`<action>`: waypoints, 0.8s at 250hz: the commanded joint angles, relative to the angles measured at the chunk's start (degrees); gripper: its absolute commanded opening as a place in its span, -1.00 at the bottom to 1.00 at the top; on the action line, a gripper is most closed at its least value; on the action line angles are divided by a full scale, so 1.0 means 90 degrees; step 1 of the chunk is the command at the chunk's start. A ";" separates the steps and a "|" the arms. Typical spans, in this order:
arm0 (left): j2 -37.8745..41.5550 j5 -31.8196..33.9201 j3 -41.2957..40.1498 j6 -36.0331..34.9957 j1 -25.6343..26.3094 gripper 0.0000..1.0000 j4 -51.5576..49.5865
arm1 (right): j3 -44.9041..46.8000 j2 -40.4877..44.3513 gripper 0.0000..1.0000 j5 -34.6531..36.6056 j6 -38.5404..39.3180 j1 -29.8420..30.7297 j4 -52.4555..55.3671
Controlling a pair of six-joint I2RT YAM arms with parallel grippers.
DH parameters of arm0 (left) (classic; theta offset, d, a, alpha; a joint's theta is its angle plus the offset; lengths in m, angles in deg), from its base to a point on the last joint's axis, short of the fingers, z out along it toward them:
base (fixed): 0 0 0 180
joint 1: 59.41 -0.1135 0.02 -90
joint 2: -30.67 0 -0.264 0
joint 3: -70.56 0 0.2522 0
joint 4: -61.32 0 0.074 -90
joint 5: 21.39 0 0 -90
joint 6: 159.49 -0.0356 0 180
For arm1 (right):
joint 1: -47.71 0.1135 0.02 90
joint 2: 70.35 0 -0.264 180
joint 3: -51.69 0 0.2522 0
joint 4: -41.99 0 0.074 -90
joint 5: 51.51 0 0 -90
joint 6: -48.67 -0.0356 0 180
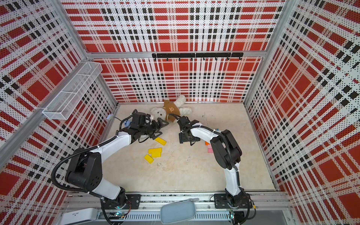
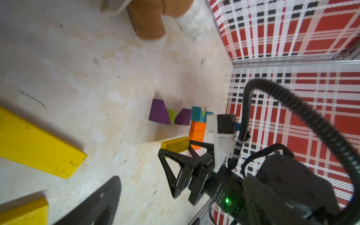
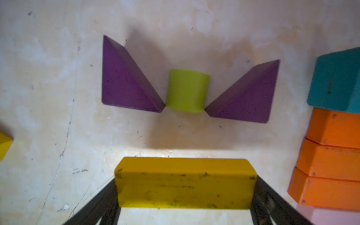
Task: Assemble a carrot with building blocks
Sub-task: Assemble the building block at the center of the board.
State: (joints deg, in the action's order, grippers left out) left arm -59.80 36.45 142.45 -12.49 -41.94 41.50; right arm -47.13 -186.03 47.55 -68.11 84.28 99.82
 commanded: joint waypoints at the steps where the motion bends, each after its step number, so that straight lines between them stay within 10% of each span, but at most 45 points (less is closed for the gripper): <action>1: 0.0060 -0.0131 0.0178 0.0035 -0.0059 0.99 0.0050 | -0.0188 -0.0210 0.72 -0.0264 0.0096 -0.0052 -0.0140; 200: 0.0187 -0.0231 0.0094 0.0215 -0.0057 0.99 0.0234 | -0.0629 -0.0824 0.74 -0.0201 -0.0292 -0.0217 0.0014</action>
State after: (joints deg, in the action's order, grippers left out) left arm -59.65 35.23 142.65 -11.42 -42.29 42.20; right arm -51.74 -192.12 45.91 -69.10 82.60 100.06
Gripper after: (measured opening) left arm 0.993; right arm 0.922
